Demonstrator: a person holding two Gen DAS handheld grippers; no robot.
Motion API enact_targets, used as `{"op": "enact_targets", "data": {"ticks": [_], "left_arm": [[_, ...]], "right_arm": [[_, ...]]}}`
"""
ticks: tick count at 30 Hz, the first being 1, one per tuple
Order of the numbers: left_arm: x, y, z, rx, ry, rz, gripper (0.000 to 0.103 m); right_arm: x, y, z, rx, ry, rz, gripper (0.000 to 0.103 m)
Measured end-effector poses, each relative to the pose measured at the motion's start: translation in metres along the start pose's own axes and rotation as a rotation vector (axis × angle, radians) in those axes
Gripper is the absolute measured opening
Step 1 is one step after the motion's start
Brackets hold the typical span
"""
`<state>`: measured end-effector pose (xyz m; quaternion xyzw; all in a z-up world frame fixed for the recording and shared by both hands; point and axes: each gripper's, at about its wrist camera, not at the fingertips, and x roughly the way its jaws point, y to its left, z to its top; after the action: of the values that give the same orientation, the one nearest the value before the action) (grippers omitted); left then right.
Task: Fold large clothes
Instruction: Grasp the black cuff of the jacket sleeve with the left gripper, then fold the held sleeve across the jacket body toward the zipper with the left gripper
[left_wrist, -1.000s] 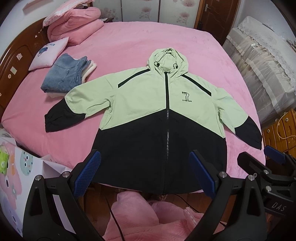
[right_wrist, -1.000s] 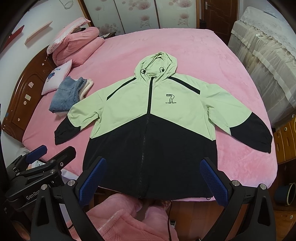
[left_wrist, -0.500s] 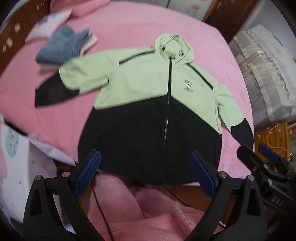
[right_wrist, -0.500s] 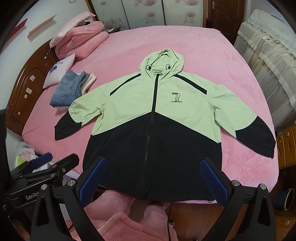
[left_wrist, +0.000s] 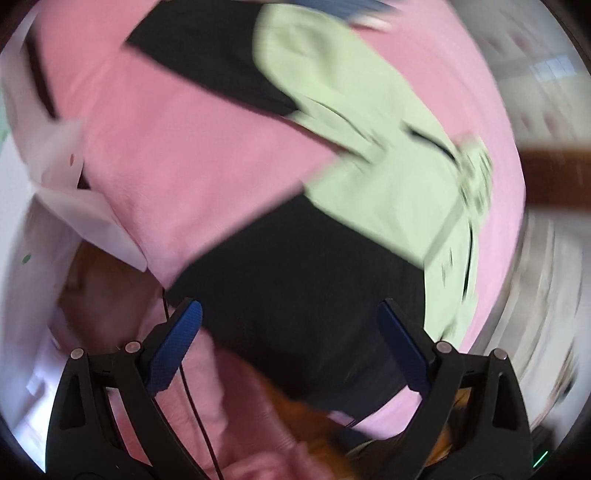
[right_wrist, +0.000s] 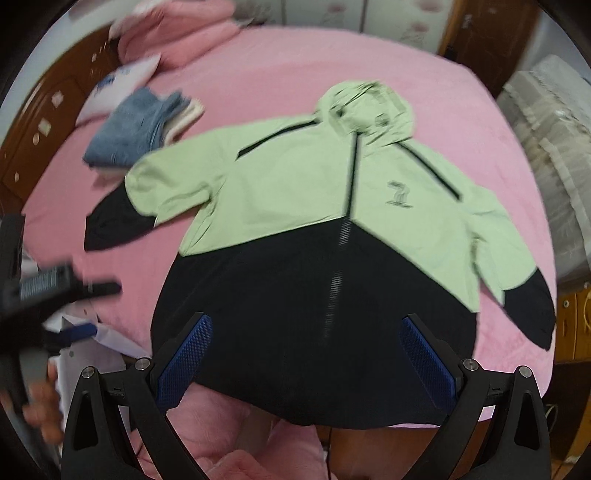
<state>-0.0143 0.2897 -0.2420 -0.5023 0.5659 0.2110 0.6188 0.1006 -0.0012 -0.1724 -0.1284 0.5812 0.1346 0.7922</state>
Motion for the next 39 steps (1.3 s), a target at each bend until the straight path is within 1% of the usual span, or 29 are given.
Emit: {"op": "enact_targets", "data": {"ticks": [2, 3, 6, 7, 8, 10, 11, 12, 14, 16, 17, 19, 21, 22, 23, 24, 26, 29, 30, 32, 33, 34, 36, 37, 39], "left_arm": [[0.017, 0.026, 0.045, -0.142, 0.024, -0.006, 0.088], [0.026, 0.042, 0.068, -0.227, 0.028, -0.026, 0.088], [0.043, 0.077, 0.112, -0.428, 0.006, -0.101, 0.087], [0.048, 0.09, 0.126, -0.504, -0.02, -0.12, 0.086], [0.05, 0.106, 0.137, -0.598, -0.074, -0.126, 0.085], [0.052, 0.128, 0.15, -0.755, -0.174, -0.138, 0.085], [0.056, 0.138, 0.158, -0.812, -0.187, -0.144, 0.085], [0.064, 0.15, 0.171, -0.869, -0.186, -0.159, 0.082], [0.074, 0.168, 0.189, -0.943, -0.205, -0.212, 0.079], [0.079, 0.182, 0.205, -0.989, -0.256, -0.25, 0.077], [0.081, 0.188, 0.213, -0.995, -0.283, -0.252, 0.074], [0.083, 0.199, 0.233, -0.97, -0.343, -0.244, 0.071], [0.084, 0.205, 0.251, -0.921, -0.388, -0.224, 0.06], [0.085, 0.207, 0.262, -0.879, -0.401, -0.208, 0.057], [0.086, 0.208, 0.271, -0.842, -0.403, -0.197, 0.043], [0.087, 0.209, 0.278, -0.816, -0.401, -0.198, 0.024], [0.088, 0.211, 0.288, -0.759, -0.407, -0.227, 0.01], [0.076, 0.204, 0.297, -0.668, -0.455, -0.195, 0.007], [0.071, 0.199, 0.299, -0.617, -0.473, -0.174, 0.006], [0.06, 0.18, 0.296, -0.517, -0.494, -0.176, 0.005], [0.053, 0.166, 0.295, -0.432, -0.509, -0.175, 0.005], [0.044, 0.157, 0.298, -0.374, -0.523, -0.166, 0.005], [0.031, 0.13, 0.284, -0.256, -0.571, -0.103, 0.005], [0.027, 0.113, 0.273, -0.213, -0.59, -0.084, 0.005], [0.014, 0.063, 0.251, -0.105, -0.625, -0.07, 0.005]], "right_arm": [[0.021, 0.029, 0.017, -0.001, 0.034, 0.008, 0.103], [0.033, 0.043, 0.025, 0.004, 0.047, 0.014, 0.103], [0.068, 0.083, 0.052, 0.036, 0.087, 0.011, 0.103], [0.08, 0.095, 0.062, 0.064, 0.098, 0.014, 0.103], [0.091, 0.105, 0.071, 0.096, 0.108, 0.021, 0.103], [0.113, 0.12, 0.088, 0.157, 0.13, 0.036, 0.103], [0.123, 0.124, 0.094, 0.174, 0.138, 0.047, 0.103], [0.132, 0.129, 0.099, 0.183, 0.147, 0.055, 0.103], [0.15, 0.14, 0.108, 0.181, 0.161, 0.06, 0.103], [0.165, 0.151, 0.111, 0.167, 0.173, 0.055, 0.103], [0.172, 0.153, 0.113, 0.165, 0.175, 0.049, 0.103], [0.183, 0.155, 0.115, 0.173, 0.176, 0.033, 0.103], [0.195, 0.154, 0.122, 0.19, 0.176, 0.013, 0.103], [0.199, 0.152, 0.123, 0.2, 0.174, 0.002, 0.103], [0.201, 0.149, 0.123, 0.208, 0.171, -0.006, 0.103], [0.205, 0.148, 0.126, 0.218, 0.17, -0.012, 0.103], [0.211, 0.142, 0.127, 0.227, 0.168, -0.015, 0.103], [0.217, 0.138, 0.127, 0.232, 0.169, -0.016, 0.103], [0.219, 0.136, 0.126, 0.234, 0.173, -0.013, 0.103], [0.222, 0.133, 0.124, 0.244, 0.173, -0.001, 0.103], [0.219, 0.128, 0.118, 0.249, 0.169, 0.003, 0.103], [0.216, 0.125, 0.115, 0.257, 0.162, 0.004, 0.103], [0.21, 0.114, 0.108, 0.287, 0.125, 0.001, 0.103], [0.208, 0.108, 0.104, 0.303, 0.109, 0.003, 0.103], [0.203, 0.095, 0.097, 0.335, 0.084, 0.008, 0.103]]}}
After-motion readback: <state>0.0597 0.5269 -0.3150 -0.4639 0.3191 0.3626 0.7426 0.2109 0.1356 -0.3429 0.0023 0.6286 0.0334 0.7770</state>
